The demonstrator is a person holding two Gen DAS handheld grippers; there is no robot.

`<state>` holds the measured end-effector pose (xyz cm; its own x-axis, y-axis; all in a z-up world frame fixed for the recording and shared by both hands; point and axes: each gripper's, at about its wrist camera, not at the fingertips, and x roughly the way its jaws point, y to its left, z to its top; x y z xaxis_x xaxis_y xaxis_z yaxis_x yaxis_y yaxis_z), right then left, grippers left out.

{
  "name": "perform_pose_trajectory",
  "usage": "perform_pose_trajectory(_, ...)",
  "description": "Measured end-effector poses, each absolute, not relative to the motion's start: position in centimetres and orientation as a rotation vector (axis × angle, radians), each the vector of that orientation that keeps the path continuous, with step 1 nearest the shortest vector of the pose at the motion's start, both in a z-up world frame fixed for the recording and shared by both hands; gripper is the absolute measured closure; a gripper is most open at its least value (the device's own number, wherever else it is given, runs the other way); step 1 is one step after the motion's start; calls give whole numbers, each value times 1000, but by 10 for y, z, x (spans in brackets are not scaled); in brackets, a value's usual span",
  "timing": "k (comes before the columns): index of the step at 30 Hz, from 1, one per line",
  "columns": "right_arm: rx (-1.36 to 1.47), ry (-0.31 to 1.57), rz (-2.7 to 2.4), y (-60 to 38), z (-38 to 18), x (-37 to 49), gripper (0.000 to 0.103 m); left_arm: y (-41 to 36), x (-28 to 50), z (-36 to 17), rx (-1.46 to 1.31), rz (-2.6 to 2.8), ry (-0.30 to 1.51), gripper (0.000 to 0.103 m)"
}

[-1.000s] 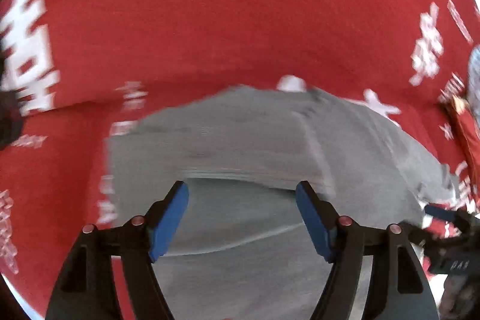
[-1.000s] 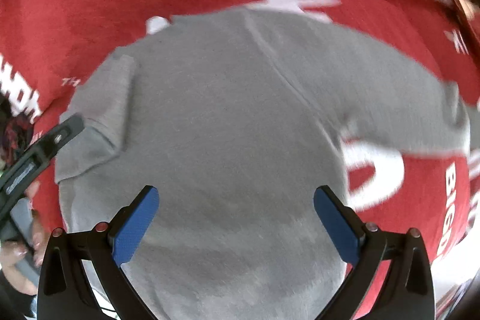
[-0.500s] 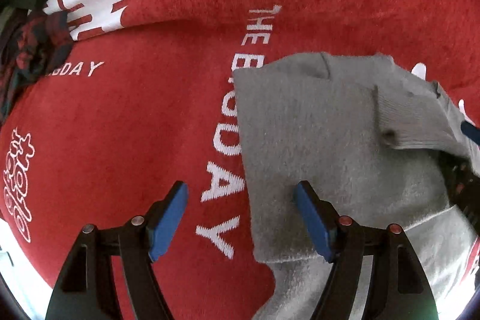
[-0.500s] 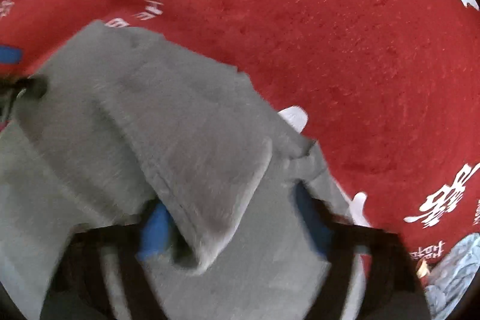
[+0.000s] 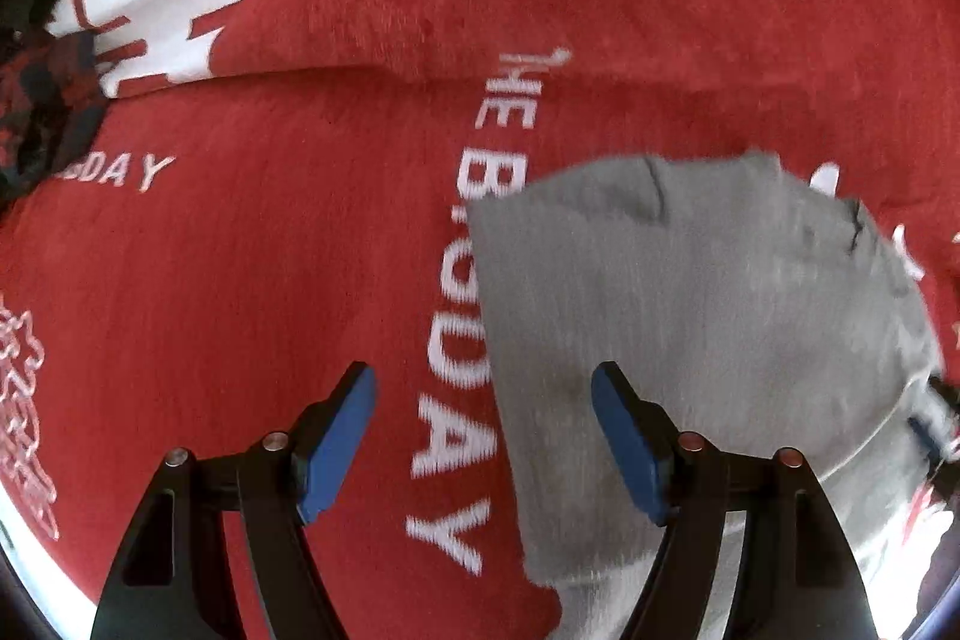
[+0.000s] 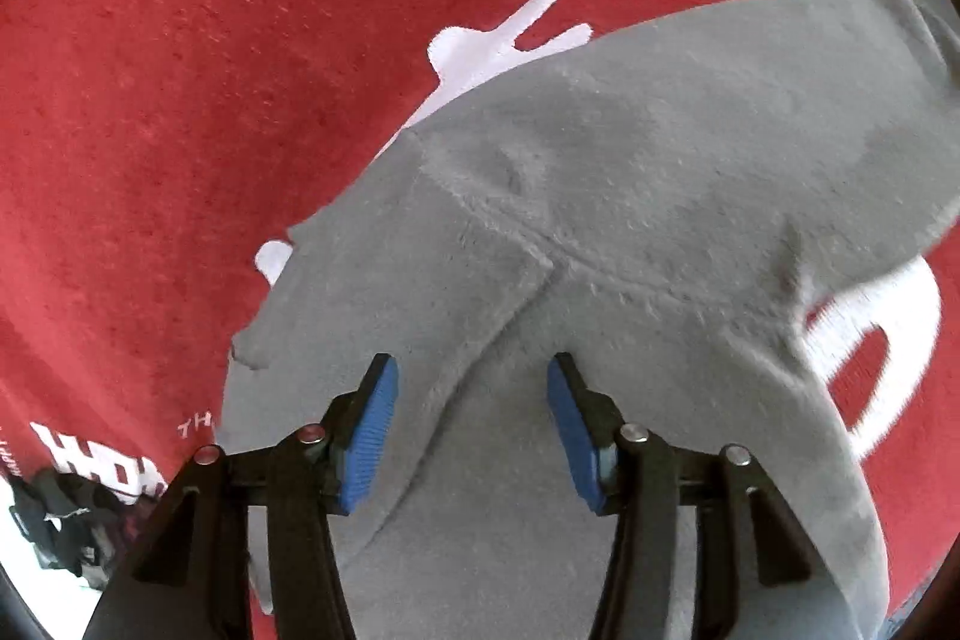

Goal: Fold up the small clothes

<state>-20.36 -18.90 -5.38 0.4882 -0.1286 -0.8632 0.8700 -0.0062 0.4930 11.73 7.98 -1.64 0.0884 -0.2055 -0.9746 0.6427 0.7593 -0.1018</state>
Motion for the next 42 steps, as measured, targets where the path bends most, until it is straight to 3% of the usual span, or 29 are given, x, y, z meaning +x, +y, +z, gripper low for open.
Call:
perform_pose_trajectory(5,1521,791,-470,-122,-68,-142,43,73,147,-41,344,-705,1519,28)
perform_pose_trajectory(10,1642,830,-194,-39,-96,-54,43,72,155,-44,325,-783,1532,28)
perform_pose_trajectory(11,1642,828,-193,-34,-101,-42,43,73,156,-43,325,-797,1525,37)
perform_pose_trajectory(14,1664,761,-231,-29,-107,-19,45,70,170,-36,282,-860,1519,86)
perform_pose_trajectory(15,1664,747,-248,-30,-106,-15,53,70,173,-31,279,-861,1516,88)
perform_pose_trajectory(16,1669,736,-248,-33,-105,-12,91,68,176,-26,287,-871,1503,92)
perform_pose_trajectory(17,1682,733,-239,-33,-106,-8,97,68,176,-23,307,-882,1486,93)
perform_pose_trajectory(27,1705,799,-217,-16,-122,-3,93,73,175,-27,417,-826,1392,92)
perform_pose_trajectory(30,1564,839,-246,-37,-91,-29,73,76,167,-15,440,-816,1348,92)
perform_pose_trajectory(31,1494,831,-305,-51,-80,-47,54,79,165,-10,440,-818,1336,92)
perform_pose_trajectory(32,1441,824,-379,-65,-70,-64,46,81,162,-6,441,-816,1328,92)
perform_pose_trajectory(40,1439,704,-809,-188,-71,-165,48,67,126,-14,504,-787,1310,92)
perform_pose_trajectory(41,1439,701,-811,-195,-73,-164,53,66,123,-18,510,-774,1313,92)
perform_pose_trajectory(42,1420,723,-817,-201,-73,-159,79,66,121,-19,517,-766,1309,92)
